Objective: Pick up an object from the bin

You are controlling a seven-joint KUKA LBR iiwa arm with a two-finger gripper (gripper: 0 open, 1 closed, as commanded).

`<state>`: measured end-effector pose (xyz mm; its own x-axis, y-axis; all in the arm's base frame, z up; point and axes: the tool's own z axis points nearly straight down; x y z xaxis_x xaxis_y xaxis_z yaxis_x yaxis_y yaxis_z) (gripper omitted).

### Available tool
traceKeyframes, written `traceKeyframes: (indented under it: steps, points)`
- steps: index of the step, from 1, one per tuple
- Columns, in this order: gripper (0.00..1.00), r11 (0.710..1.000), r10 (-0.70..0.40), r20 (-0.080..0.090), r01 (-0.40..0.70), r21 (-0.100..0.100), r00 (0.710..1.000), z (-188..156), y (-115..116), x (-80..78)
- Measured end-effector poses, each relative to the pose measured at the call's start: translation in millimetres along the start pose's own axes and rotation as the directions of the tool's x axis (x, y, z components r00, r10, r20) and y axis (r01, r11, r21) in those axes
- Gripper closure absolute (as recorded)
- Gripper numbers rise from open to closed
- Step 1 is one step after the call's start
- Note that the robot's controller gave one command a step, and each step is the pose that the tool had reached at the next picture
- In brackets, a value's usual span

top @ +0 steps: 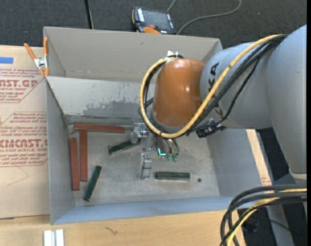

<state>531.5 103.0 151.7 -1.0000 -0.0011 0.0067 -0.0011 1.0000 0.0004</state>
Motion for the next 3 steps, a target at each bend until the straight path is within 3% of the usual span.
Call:
traceKeyframes:
  steps: [1, 2, 3]
  points:
    - [0.0, 0.999, -0.04, 0.006, 0.04, 0.002, 0.999, 86, -15, -51.0]
    - [1.0, 0.999, -0.04, 0.008, 0.04, -0.001, 0.999, 81, -14, -51.2]
    - [1.0, 1.0, 0.013, 0.019, -0.013, -0.002, 1.0, -89, -22, -64.1]
